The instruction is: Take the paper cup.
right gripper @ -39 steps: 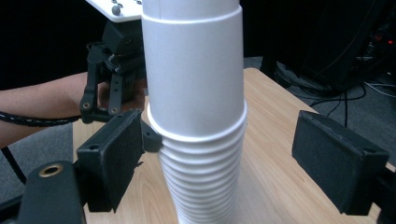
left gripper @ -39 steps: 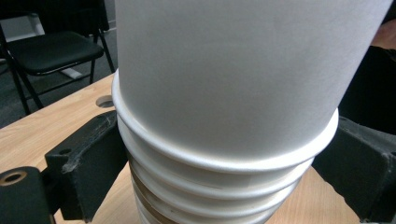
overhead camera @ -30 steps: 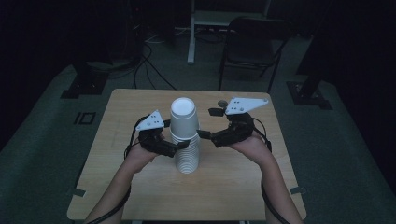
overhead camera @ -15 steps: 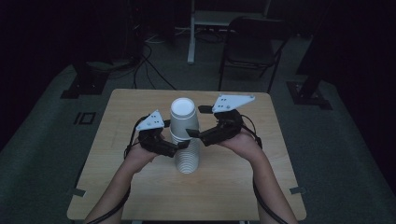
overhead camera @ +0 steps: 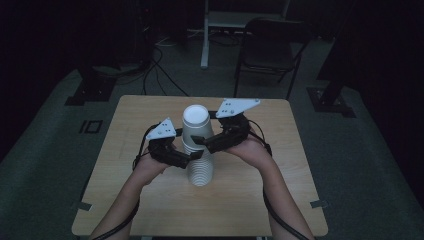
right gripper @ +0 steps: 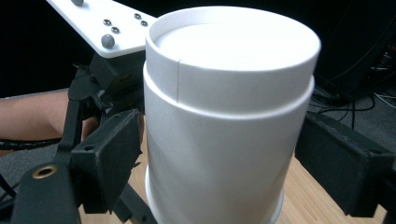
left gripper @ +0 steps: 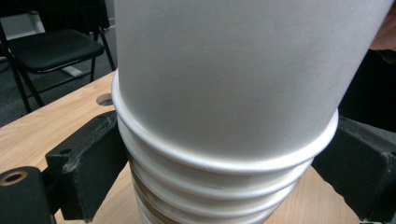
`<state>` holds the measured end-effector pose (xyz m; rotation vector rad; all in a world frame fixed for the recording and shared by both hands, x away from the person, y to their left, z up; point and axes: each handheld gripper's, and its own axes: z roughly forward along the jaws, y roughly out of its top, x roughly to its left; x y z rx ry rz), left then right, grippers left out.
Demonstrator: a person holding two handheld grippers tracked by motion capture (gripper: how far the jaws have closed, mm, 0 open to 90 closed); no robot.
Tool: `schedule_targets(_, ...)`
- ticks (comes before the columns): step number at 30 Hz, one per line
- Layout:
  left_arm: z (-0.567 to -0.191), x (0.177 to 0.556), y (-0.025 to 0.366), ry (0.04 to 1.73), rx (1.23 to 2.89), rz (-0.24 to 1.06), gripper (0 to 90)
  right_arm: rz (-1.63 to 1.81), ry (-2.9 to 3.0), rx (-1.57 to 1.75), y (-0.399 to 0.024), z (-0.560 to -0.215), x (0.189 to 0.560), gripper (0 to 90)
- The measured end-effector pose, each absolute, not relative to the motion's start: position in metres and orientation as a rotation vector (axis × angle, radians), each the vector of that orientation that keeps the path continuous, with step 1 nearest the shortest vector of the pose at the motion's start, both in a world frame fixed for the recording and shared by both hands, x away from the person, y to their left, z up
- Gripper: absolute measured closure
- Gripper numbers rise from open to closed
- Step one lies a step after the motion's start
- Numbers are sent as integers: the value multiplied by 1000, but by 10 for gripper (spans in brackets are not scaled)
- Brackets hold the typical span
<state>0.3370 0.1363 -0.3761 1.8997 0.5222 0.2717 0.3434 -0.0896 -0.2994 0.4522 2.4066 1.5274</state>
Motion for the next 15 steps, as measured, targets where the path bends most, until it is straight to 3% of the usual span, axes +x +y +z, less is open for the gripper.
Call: schedule_targets(15,-376,337,136,524,1900,270,70,1516,2393,470,-82,-298,346,182)
